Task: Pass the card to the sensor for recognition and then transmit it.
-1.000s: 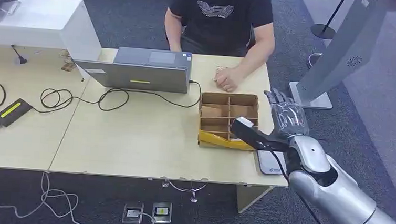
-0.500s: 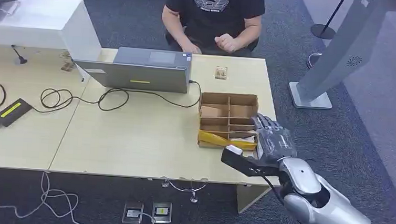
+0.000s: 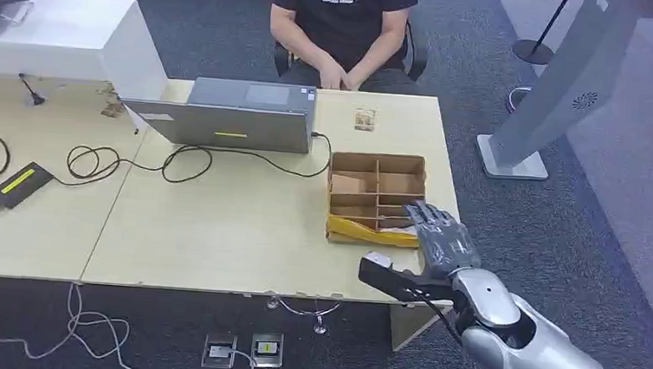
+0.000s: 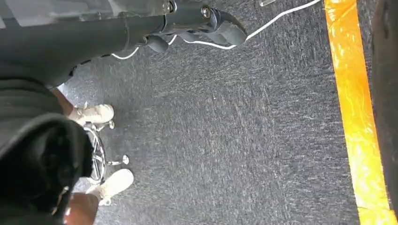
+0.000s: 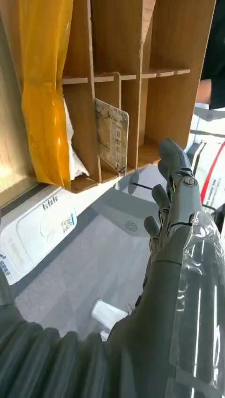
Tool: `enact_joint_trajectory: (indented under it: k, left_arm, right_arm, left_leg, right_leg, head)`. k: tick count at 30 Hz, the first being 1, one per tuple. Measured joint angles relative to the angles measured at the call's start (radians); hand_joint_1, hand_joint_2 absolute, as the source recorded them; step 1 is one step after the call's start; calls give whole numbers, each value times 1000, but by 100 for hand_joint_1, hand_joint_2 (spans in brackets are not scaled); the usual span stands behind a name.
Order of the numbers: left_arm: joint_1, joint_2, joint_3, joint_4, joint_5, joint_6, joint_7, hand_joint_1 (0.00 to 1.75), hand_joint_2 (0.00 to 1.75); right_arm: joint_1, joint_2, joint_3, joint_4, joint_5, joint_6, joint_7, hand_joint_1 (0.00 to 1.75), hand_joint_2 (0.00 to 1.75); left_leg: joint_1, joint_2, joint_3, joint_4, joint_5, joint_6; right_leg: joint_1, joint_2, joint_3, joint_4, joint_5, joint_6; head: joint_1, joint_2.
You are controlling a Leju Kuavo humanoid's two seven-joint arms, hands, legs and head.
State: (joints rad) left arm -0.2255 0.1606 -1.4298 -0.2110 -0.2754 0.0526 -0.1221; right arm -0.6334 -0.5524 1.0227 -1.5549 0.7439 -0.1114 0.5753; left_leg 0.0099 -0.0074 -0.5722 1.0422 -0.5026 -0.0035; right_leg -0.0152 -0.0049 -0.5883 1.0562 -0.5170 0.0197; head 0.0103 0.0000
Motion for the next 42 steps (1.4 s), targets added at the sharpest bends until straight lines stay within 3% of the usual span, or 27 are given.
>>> enact_joint_trajectory:
  k: [15, 42]
  left_arm:
    - [-3, -3, 0, -3, -56, -20, -22, 0, 0]
    - [-31, -14, 0, -3, -127, -63, -42, 0, 0]
  right_arm:
    - [-3, 35, -18, 24, 0, -74, -39, 0, 175]
    - [-17, 131, -23, 180, -33, -124, -97, 0, 175]
  left_leg:
    - [0, 0, 0, 0, 0, 0]
    - [0, 0, 0, 0, 0, 0]
  right_leg:
    - [0, 0, 0, 0, 0, 0]
    - [0, 0, 0, 0, 0, 0]
  head:
    - [0, 0]
    - [0, 0]
